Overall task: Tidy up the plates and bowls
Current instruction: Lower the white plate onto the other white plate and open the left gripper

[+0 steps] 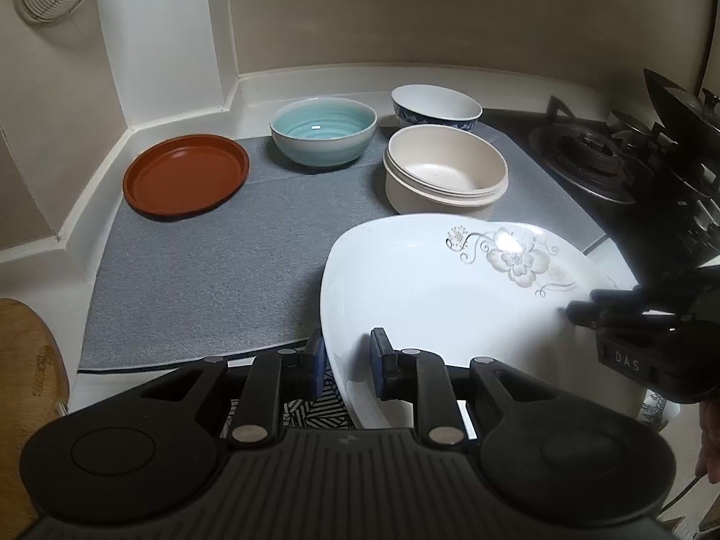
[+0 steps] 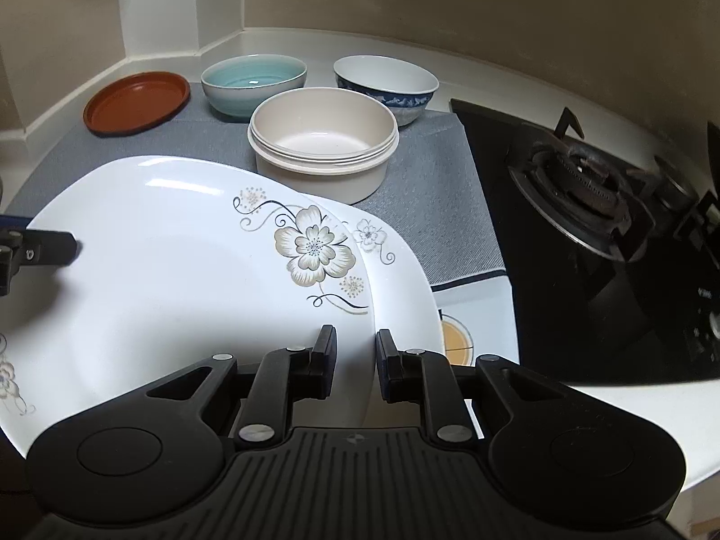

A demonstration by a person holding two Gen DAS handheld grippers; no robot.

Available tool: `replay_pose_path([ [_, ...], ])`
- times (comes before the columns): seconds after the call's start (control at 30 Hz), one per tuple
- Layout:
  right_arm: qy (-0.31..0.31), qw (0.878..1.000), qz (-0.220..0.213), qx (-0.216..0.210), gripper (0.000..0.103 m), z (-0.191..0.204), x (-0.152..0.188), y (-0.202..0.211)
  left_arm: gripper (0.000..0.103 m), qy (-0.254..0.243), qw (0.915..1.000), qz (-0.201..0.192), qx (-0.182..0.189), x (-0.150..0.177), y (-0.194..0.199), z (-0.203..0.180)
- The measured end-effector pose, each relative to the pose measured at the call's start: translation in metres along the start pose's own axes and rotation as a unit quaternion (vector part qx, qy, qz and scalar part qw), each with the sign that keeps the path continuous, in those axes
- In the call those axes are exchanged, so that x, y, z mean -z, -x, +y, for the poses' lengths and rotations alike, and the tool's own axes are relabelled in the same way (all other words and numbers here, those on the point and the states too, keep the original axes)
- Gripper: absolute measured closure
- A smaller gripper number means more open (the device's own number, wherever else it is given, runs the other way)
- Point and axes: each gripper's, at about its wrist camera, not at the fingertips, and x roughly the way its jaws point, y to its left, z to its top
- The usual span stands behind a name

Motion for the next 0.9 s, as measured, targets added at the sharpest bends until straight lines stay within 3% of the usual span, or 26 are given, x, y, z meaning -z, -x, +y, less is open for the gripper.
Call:
replay_pose_path([
  [0.2,0.033,0.999,-0.002,0.018,0.083,-0.004,-0.004,-0.001,0.082,0.004,1.0000,0.003,-0.008,0.007,-0.004,-0.011],
  [0.9,0.071,0.997,-0.014,-0.039,0.083,-0.024,-0.002,0.009,0.080,0.046,0.9984,-0.005,-0.032,0.014,-0.008,-0.025],
])
